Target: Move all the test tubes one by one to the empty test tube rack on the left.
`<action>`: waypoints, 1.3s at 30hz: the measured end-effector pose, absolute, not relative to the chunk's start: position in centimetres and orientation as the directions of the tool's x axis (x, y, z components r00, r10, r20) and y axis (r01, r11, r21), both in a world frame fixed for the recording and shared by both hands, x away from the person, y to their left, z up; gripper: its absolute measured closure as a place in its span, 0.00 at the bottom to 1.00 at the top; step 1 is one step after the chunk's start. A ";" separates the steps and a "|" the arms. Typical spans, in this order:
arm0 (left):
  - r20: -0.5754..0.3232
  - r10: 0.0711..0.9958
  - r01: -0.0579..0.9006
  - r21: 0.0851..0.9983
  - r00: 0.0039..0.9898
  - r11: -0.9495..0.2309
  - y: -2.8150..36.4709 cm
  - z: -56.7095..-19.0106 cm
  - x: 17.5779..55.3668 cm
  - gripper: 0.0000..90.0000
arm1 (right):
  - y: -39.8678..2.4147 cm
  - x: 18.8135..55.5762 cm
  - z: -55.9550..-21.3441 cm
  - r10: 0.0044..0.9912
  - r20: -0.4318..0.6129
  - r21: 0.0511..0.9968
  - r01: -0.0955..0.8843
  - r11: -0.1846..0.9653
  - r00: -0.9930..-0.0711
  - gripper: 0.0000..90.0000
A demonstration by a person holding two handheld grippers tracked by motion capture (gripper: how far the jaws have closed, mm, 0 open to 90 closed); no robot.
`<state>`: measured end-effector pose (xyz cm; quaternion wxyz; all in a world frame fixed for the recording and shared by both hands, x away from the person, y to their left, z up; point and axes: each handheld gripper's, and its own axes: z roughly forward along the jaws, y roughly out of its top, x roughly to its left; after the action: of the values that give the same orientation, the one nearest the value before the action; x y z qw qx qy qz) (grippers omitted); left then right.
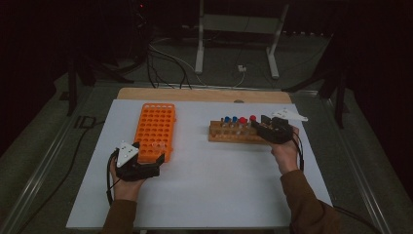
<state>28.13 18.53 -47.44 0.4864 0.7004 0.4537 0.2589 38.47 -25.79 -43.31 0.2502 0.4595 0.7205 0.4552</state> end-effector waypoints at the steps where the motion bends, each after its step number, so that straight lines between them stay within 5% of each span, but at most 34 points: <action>1: -0.078 0.885 0.387 0.914 0.459 -0.120 18.4 -47.5 28.2 0.00 | -25.7 38.7 -43.5 0.890 0.054 0.883 0.438 0.170 -0.453 0.63; 22: -0.090 0.876 0.395 0.911 0.473 -0.119 18.1 -48.0 28.2 0.00 | -24.3 40.8 -45.6 0.905 0.118 0.853 0.509 0.119 -0.409 0.79; 39: -0.082 0.881 0.385 0.915 0.466 -0.118 18.1 -48.0 28.2 0.00 | -25.3 39.3 -41.7 0.898 0.119 0.907 0.414 0.074 -0.423 0.80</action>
<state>28.19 18.07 -48.05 0.4882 0.7032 0.4501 0.2542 39.32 -25.31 -41.75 0.2492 0.4759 0.6892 0.4862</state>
